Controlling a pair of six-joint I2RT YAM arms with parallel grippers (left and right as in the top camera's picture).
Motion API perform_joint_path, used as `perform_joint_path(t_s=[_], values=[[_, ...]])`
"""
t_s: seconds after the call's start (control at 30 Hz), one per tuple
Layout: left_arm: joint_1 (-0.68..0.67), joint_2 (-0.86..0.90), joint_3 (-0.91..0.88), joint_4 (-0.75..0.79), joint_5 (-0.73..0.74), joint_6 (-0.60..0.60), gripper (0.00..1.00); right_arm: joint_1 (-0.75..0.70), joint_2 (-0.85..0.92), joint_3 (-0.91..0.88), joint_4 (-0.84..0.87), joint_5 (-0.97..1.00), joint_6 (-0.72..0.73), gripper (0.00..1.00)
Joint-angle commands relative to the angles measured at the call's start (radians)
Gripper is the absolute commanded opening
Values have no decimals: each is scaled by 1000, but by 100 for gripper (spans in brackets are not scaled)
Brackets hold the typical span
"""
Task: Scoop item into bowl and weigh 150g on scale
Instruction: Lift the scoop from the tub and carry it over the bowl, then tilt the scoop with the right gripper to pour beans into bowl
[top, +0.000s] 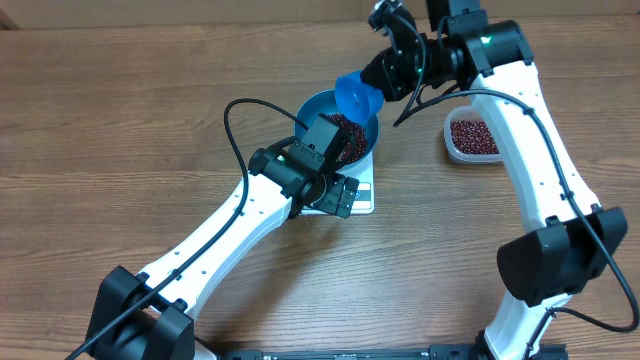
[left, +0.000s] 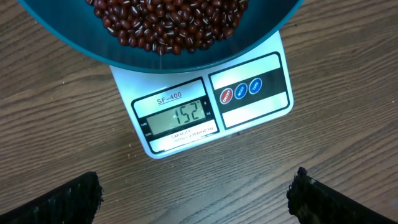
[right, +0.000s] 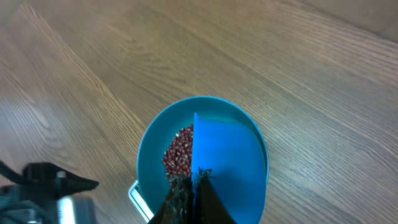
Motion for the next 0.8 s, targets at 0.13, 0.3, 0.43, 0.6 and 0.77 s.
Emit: perform_joint_path(t_s=[0.13,0.3,0.43,0.6,0.77], values=[[0,-4,4,-2,-9,23,99,39,85,-3,-3,20,-190,4],[0,-4,4,-2,-9,22,99,55,112,-3,13,20,-235,4],[0,-4,4,-2,-9,23,100,60,133,-3,30,20,-235,4],[0,-4,4,-2,-9,23,99,60,150,-3,57,20,-307,4],[0,-4,4,-2,-9,23,100,60,150,-3,79,21,-341,4]])
